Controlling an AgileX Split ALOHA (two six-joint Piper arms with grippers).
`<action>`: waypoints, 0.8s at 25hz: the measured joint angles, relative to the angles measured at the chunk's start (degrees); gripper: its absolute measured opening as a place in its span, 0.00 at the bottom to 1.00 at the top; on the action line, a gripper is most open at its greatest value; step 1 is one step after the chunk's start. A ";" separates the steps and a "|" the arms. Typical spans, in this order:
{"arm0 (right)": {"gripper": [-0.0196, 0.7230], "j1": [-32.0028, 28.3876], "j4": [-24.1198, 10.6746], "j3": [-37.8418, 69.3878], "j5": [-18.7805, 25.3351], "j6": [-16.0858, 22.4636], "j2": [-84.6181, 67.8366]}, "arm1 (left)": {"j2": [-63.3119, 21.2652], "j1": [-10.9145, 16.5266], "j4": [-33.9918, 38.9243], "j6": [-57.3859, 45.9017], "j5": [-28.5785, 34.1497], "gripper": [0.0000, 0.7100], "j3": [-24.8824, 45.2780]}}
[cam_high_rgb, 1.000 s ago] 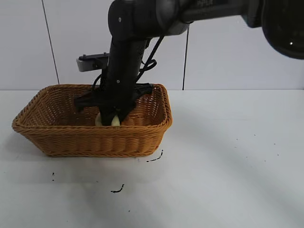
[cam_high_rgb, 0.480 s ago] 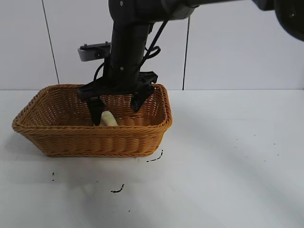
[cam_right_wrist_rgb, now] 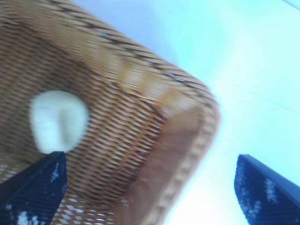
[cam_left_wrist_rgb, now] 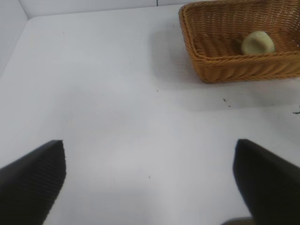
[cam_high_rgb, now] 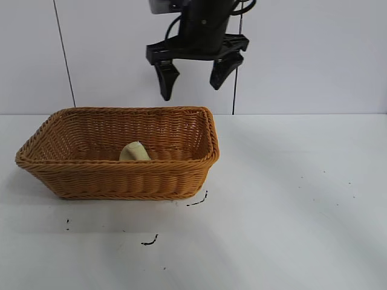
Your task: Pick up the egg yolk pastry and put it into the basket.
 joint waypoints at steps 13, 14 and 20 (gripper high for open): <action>0.96 -20.17 0.63 0.00 5.33 0.90 0.00 | 0.00 0.00 0.00 0.00 0.00 0.98 0.00; 0.96 -20.86 0.92 0.00 5.73 0.90 0.00 | 0.00 0.00 0.00 0.00 0.00 0.98 0.00; 0.96 -22.58 1.59 0.00 6.40 1.73 0.00 | 0.00 0.00 0.00 0.00 0.00 0.98 0.00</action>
